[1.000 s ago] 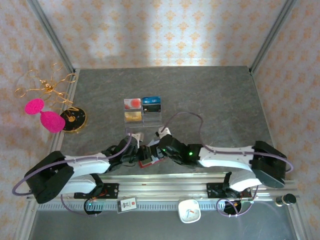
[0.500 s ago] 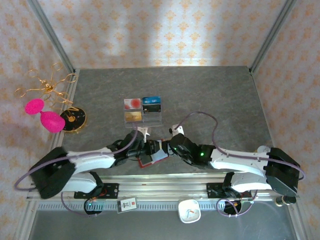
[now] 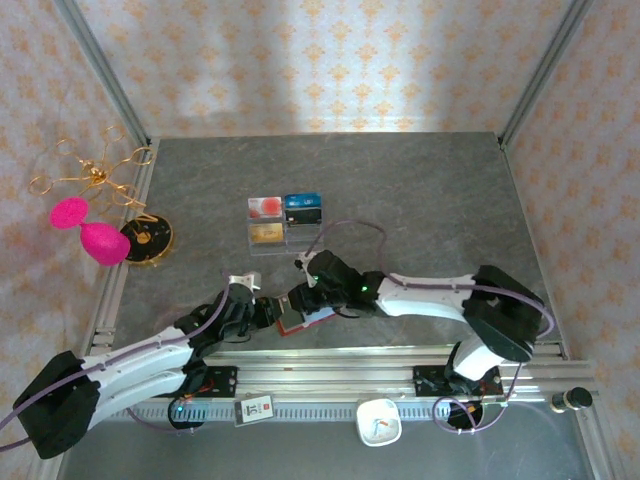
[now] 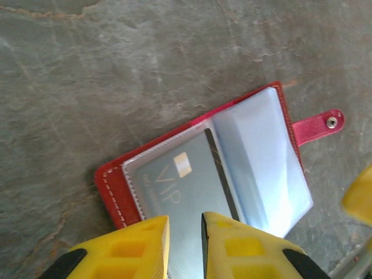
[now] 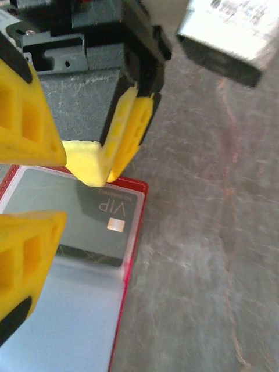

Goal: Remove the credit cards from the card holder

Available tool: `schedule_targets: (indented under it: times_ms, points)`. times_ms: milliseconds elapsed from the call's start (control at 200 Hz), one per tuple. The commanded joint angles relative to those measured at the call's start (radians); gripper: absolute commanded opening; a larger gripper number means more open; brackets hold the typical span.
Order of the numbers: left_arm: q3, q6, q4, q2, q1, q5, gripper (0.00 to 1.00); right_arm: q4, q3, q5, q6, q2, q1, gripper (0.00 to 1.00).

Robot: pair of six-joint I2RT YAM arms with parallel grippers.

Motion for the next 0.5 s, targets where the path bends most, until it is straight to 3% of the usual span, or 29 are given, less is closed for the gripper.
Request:
schedule_targets:
  times_ms: [0, 235, 496]
  points:
    - [0.002, 0.002, 0.045, 0.032, 0.02, -0.007, 0.22, 0.017, 0.027, -0.115, 0.012, 0.071, -0.017, 0.24]
    - [0.019, 0.047, 0.057, 0.104, 0.048, -0.005, 0.12, 0.021, 0.019, -0.082, 0.061, 0.134, -0.046, 0.2]
    - [0.042, 0.091, 0.078, 0.194, 0.056, 0.011, 0.05, 0.017, 0.001, -0.069, 0.081, 0.164, -0.068, 0.21]
